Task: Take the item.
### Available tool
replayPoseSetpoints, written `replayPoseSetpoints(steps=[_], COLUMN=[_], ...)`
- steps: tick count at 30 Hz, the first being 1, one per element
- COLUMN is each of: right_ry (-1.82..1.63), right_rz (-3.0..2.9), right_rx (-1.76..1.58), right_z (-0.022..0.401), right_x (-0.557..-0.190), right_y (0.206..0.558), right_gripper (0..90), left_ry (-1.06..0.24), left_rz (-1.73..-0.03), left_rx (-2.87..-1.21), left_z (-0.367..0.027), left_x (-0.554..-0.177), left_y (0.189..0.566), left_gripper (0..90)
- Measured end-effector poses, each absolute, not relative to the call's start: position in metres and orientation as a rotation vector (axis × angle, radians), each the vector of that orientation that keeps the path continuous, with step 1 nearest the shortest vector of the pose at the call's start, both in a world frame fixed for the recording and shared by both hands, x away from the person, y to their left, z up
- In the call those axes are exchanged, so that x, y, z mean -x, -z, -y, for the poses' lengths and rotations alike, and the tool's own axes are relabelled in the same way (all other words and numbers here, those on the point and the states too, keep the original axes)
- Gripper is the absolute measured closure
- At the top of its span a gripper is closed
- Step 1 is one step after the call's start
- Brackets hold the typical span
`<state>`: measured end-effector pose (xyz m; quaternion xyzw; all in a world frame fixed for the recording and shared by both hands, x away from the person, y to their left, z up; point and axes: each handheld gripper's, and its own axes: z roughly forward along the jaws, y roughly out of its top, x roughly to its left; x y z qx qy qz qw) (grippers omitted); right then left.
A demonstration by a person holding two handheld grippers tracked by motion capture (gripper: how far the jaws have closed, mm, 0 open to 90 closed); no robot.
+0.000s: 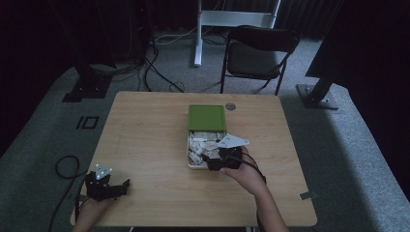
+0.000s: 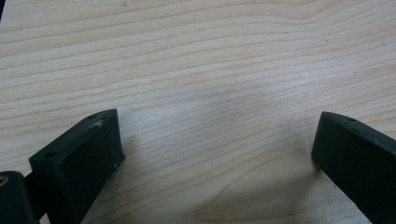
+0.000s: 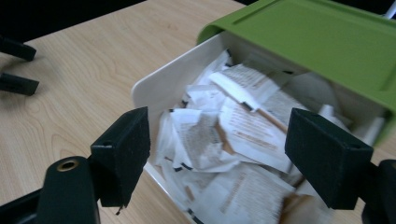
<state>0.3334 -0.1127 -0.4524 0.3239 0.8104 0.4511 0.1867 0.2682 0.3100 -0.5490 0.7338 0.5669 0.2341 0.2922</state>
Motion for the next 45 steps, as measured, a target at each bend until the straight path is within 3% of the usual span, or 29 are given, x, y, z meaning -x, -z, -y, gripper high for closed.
replayPoseSetpoints(steps=[25,31,33,40,45], right_ry=[-1.145,-1.124,-1.115,-1.153,-1.208], right_rz=[-2.261,-2.243,-2.251,-2.270,-2.272], right_rx=[-0.924,-0.941,-0.937,-0.985,-0.967], right_z=[0.082,0.082,0.083,0.086,0.090], right_x=[-0.339,-0.341,-0.342,-0.343,-0.341], right_y=[0.487,0.491,0.492,0.491,0.482], right_gripper=[40.8,52.8,60.7,72.2,74.2], left_ry=[-0.623,-0.623,-0.623,-0.623,-0.623], left_rz=[-1.511,-1.511,-1.511,-1.510,-1.511], left_rx=[-1.956,-1.956,-1.956,-1.957,-1.956], left_z=[-0.310,-0.310,-0.310,-0.310,-0.310], left_x=[-0.268,-0.268,-0.268,-0.268,-0.268], left_y=[0.549,0.549,0.549,0.549,0.549], left_gripper=[2.7,2.7,2.7,2.7,2.7])
